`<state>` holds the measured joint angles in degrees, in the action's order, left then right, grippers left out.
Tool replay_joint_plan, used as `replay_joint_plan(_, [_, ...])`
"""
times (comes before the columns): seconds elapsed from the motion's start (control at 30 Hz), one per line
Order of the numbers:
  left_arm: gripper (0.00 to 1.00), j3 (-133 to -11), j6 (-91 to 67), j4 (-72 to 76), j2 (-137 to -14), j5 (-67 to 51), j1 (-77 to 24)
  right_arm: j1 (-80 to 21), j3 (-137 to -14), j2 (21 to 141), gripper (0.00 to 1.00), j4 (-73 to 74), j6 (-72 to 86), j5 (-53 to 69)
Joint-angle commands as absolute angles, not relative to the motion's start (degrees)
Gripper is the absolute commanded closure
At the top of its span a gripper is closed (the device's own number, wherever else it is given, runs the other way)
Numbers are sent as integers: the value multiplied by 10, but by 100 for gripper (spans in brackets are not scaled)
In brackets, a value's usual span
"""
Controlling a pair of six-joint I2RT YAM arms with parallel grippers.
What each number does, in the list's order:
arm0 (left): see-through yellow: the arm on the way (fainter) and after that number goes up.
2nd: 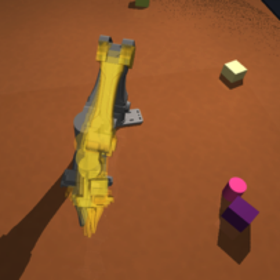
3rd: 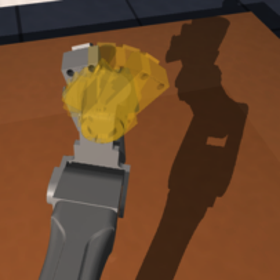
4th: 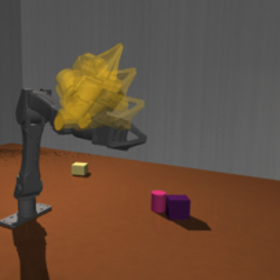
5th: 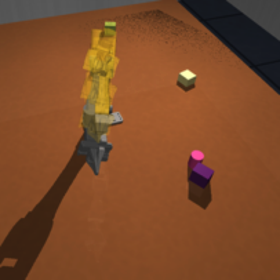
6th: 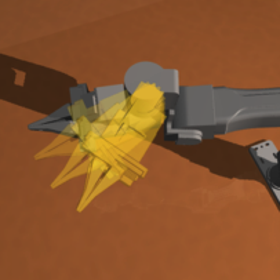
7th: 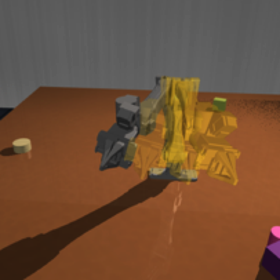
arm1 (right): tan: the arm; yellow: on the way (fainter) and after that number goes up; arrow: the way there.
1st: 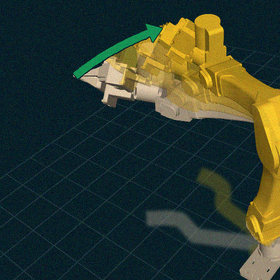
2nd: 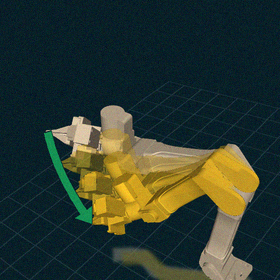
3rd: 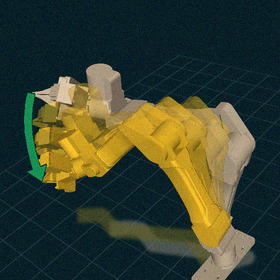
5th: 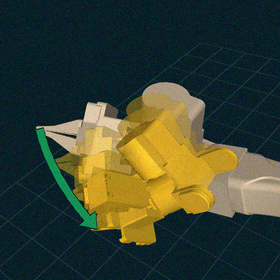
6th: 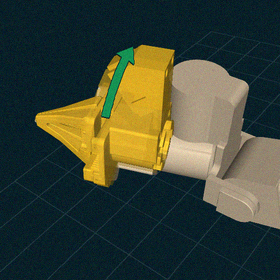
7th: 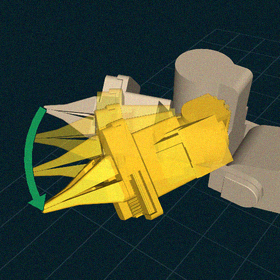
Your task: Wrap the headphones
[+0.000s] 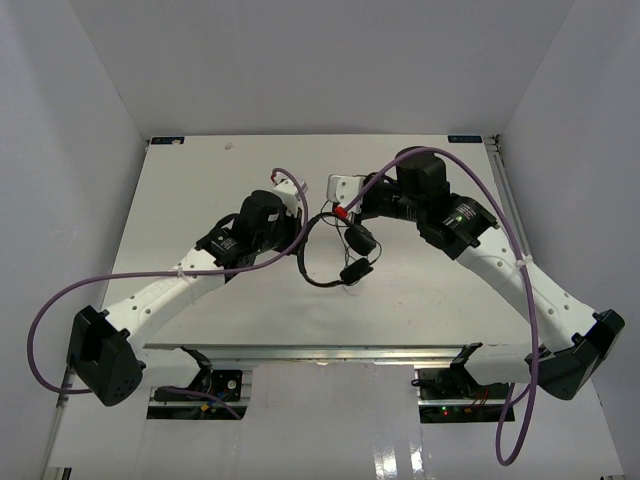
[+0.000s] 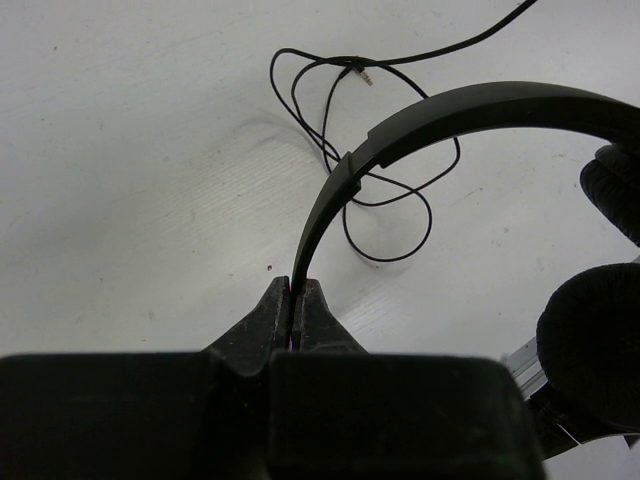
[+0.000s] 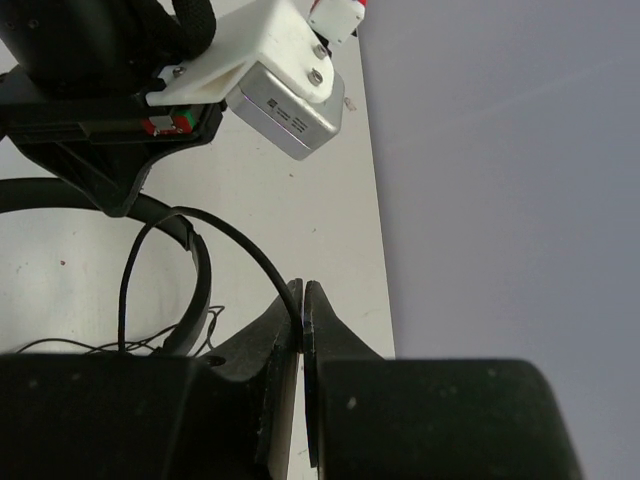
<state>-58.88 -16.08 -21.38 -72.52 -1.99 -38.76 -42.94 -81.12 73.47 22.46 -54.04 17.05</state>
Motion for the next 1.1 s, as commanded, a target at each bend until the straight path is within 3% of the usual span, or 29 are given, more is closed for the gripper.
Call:
replay_joint_plan(0.0, [100, -564, -161, -231, -685, 55, -389, -433, -851, 724, 92, 208, -547, 166])
replay_joint_plan(0.23, [100, -551, -194, -227, -663, 124, -389, -445, -869, 718, 92, 224, -541, 176])
replay_joint_plan(0.63, [100, -546, -94, -187, -613, 33, -415, -451, -889, 787, 92, 185, -553, 136])
replay_joint_plan(1.07, [100, -512, -78, -176, -484, -20, -421, -381, -933, 858, 92, 182, -459, 202])
